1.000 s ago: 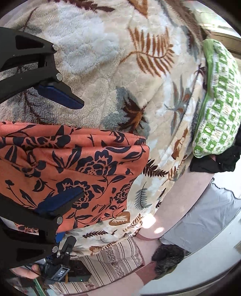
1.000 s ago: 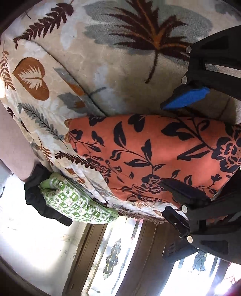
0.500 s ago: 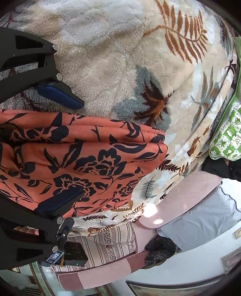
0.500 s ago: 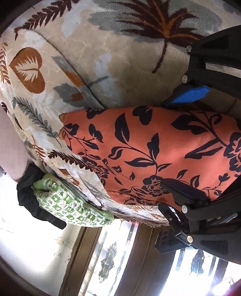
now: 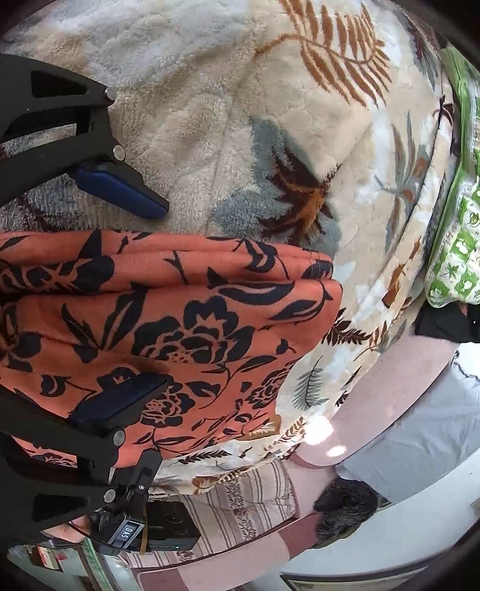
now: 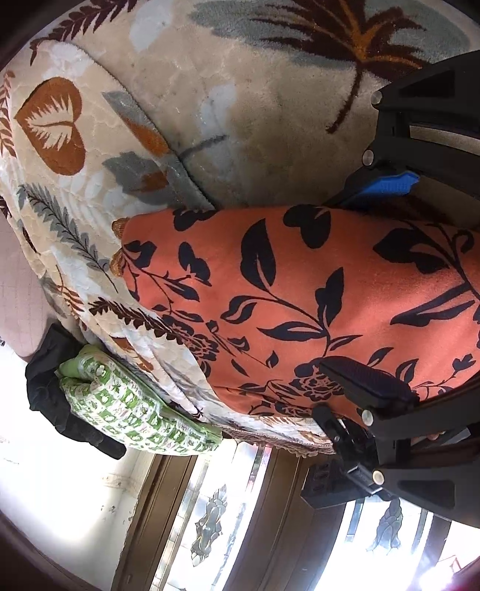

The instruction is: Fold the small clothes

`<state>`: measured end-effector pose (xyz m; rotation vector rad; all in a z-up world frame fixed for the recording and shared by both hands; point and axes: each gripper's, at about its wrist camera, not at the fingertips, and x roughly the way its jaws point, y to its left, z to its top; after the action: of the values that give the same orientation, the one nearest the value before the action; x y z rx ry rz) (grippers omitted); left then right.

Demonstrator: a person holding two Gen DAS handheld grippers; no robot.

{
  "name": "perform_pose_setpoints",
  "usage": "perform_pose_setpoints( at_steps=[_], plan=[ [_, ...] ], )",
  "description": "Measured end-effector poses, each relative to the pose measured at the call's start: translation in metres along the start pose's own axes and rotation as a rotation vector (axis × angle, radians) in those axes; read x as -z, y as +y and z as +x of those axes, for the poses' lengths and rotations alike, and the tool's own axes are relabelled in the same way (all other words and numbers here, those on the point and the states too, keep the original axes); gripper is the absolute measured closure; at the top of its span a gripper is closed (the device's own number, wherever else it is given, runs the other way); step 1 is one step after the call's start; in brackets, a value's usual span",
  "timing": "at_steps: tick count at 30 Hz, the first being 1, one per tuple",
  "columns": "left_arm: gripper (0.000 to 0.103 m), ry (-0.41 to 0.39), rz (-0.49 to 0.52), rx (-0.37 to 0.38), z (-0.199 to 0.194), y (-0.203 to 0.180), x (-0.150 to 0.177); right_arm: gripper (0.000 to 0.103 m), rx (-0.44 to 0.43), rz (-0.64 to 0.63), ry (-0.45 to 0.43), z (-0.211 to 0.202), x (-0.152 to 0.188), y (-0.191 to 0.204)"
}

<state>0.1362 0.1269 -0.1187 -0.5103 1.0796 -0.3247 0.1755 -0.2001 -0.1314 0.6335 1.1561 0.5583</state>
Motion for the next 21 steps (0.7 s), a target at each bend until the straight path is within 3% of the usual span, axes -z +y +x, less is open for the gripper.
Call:
perform_pose_setpoints(
  at_steps=[1, 2, 4, 6, 10, 15, 21],
  plan=[
    [0.023, 0.012, 0.002, 0.011, 0.001, 0.001, 0.000, 0.026, 0.005, -0.019, 0.010, 0.003, 0.000, 0.002],
    [0.041, 0.028, 0.003, 0.017, 0.004, 0.002, 0.001, 0.029, 0.026, -0.047, 0.025, 0.006, 0.001, 0.005],
    [0.054, 0.053, -0.032, 0.077, 0.007, 0.008, 0.001, 0.053, 0.052, -0.086, 0.054, 0.013, 0.002, 0.010],
    [0.067, 0.059, -0.026, 0.102, 0.005, 0.006, 0.002, 0.063, 0.068, -0.121, 0.054, 0.011, 0.000, 0.018],
    [0.070, 0.001, 0.022, 0.120, -0.014, -0.018, -0.001, 0.066, 0.106, -0.221, 0.035, -0.004, -0.004, 0.043],
    [0.070, -0.073, 0.108, 0.153, -0.029, -0.070, -0.022, 0.067, 0.099, -0.306, -0.067, -0.053, -0.022, 0.062],
    [0.069, -0.056, 0.186, 0.168, 0.008, -0.128, -0.044, 0.067, 0.108, -0.301, -0.157, -0.110, -0.051, 0.031]
  ],
)
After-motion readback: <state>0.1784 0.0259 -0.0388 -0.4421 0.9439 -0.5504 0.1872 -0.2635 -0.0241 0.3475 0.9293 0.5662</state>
